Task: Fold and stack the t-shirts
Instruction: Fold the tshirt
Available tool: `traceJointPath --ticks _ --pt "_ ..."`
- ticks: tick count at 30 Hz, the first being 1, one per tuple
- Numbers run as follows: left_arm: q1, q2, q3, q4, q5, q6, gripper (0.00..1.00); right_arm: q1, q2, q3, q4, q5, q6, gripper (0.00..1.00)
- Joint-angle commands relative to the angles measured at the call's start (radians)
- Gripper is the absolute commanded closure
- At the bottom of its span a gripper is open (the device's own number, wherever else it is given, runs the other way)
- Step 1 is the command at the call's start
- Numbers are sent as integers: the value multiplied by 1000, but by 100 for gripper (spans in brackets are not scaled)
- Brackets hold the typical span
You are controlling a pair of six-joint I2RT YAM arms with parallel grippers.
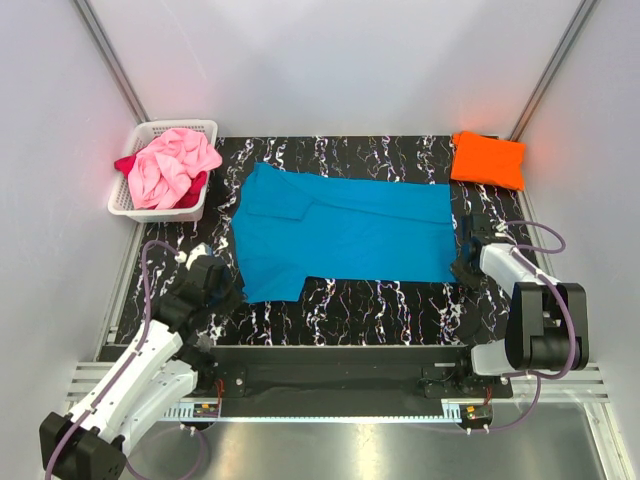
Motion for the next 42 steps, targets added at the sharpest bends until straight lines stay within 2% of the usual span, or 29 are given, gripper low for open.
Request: traceJointPath --ticks 1,3,6,8,9,13,17,28,35,38,42 --pt "-5 5 48 1 -31 1 100 -13 5 31 3 -6 -5 88" --pt "-3 6 53 1 -31 1 100 -14 8 29 3 -8 -7 95" --pt "-3 8 59 -2 -31 3 100 -16 3 26 5 -17 -7 96" --pt "-3 8 62 -3 -31 3 100 -16 2 25 3 -26 -11 92" --pt "-3 8 65 -3 -31 3 100 -18 2 25 3 -29 -11 78" --pt "-3 16 70 -3 -34 4 100 -18 6 26 3 -43 -19 64" --pt "-3 32 79 -3 -36 8 100 -25 17 34 11 -67 -22 60" --pt "-3 57 81 3 -45 8 100 -39 34 48 23 -64 -18 60" --pt "-3 65 94 3 -46 14 100 -64 83 52 72 -141 -34 64" --pt "-3 69 96 3 -46 17 100 -71 101 58 94 -176 -39 71" --pt "-3 77 99 3 -48 17 100 -74 107 57 94 -179 -41 93"
